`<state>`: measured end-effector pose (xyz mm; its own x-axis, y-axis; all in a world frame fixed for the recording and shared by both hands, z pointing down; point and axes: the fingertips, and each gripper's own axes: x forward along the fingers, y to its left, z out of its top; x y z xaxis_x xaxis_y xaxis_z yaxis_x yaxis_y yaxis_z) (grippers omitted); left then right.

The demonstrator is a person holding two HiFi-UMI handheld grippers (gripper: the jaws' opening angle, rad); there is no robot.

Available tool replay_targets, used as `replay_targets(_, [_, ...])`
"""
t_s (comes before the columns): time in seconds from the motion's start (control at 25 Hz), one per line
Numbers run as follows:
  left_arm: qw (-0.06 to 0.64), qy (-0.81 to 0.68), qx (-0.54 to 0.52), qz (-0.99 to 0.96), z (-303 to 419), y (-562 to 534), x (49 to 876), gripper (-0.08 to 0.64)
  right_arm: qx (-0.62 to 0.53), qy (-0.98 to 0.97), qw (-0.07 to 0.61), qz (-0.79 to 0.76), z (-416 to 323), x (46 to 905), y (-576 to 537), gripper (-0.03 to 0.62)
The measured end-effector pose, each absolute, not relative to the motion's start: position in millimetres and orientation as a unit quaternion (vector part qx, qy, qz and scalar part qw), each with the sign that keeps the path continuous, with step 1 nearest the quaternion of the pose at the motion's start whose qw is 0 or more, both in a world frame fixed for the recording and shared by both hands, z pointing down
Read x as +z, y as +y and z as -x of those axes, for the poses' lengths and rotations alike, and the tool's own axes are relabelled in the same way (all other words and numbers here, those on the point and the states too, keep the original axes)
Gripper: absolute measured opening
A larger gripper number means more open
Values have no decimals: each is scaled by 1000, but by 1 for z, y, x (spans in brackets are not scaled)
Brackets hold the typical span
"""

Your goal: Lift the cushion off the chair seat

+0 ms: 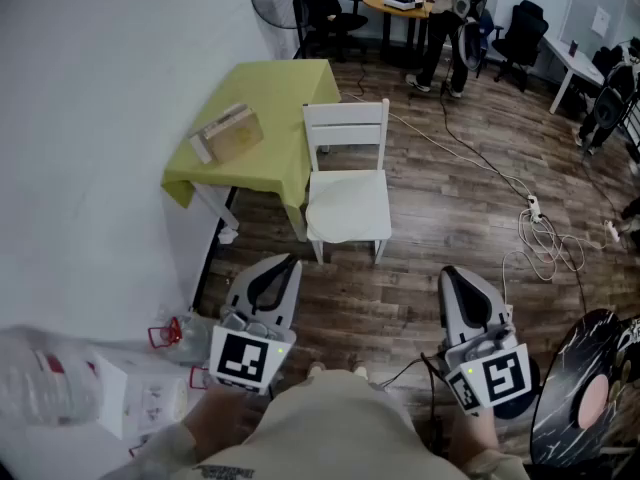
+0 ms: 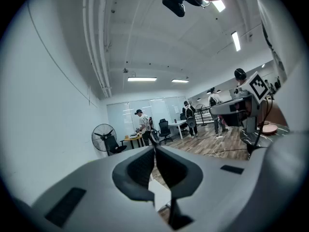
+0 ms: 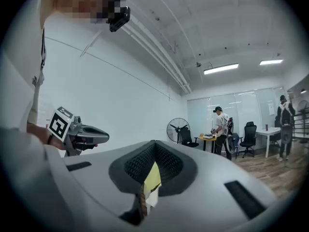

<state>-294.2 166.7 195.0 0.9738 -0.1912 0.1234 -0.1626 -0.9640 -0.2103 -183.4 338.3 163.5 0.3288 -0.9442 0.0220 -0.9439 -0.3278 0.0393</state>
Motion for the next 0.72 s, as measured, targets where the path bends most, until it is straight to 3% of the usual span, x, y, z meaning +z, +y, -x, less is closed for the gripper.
replay_targets(0.72, [93, 90, -78, 989, 267, 196, 203, 30, 9, -584, 6, -812, 160, 175, 369, 21])
